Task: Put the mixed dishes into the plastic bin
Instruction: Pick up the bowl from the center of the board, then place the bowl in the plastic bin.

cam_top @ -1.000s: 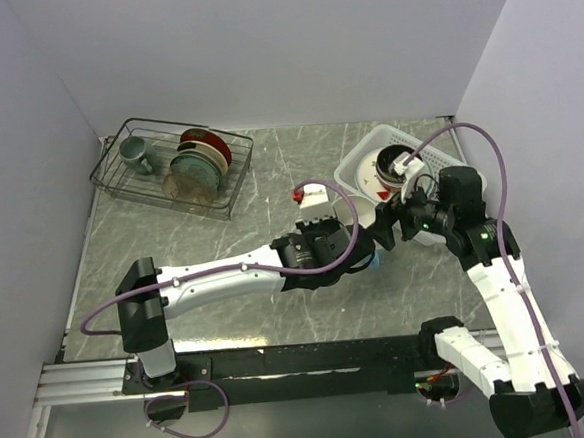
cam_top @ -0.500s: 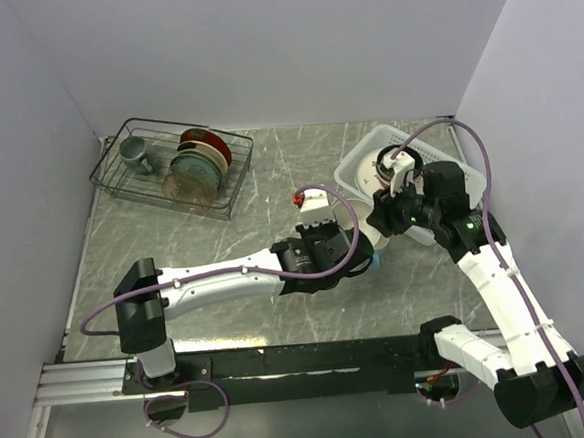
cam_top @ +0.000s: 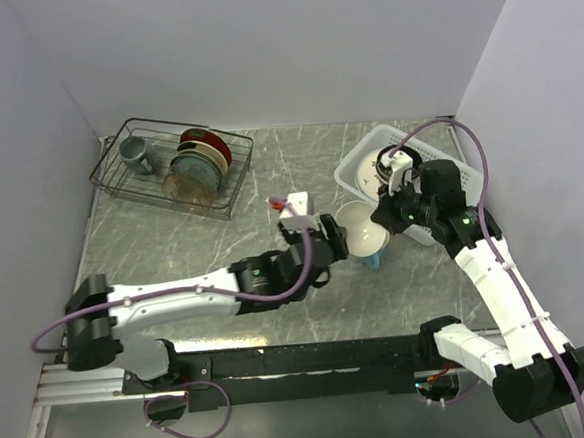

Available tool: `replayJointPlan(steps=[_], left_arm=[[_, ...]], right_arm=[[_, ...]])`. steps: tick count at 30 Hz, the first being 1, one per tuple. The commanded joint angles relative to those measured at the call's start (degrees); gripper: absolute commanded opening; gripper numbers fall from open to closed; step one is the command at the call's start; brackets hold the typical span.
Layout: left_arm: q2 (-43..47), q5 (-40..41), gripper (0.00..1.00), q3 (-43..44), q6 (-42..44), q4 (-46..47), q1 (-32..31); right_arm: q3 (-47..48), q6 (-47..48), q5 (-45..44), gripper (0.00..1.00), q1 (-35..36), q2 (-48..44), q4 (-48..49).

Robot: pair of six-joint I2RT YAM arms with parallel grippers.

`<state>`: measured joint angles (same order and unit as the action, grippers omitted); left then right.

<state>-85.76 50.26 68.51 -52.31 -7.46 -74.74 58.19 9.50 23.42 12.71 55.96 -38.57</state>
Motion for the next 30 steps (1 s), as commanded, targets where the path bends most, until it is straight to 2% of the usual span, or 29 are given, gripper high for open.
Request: replayJointPlan(steps=[1,3,6,13,17,23,30], left_arm=[[8.6,-11.5,0.8,-8.6,13.5,21.9,0.5],[11.2,-16.9,0.92,-12.2,16.0,25.0,0.8],[13.9,-20.9,0.99,-14.9,17.6,27.0,1.6],[19.6,-23.9,0.99,-20.4,17.6,25.4,4.4],[24.6,-23.4,0.99,-24.7,16.4,24.8,5.7],[29.3,-21.5,0.99,-31.1,13.3,23.4,7.2],[30.3,-21.6,0.99,-35.9,9.6,22.6,8.1]], right_arm=[[3.4,2.7,4.9,0.0,-3.6,-2.5,2.4],[3.4,3.4,7.8,0.0,-5.2,-3.3,2.9],[3.2,3.0,10.1,0.0,-8.6,-4.1,4.9],[4.8,-1.7,8.1,0.0,-14.5,-2.6,10.3],[4.5,-5.5,5.2,0.0,-17.4,-1.4,16.8],[5.8,-11.5,-1.2,0.0,-19.2,2.6,22.8],[7.7,-17.5,-7.6,0.0,-21.0,9.8,26.1]])
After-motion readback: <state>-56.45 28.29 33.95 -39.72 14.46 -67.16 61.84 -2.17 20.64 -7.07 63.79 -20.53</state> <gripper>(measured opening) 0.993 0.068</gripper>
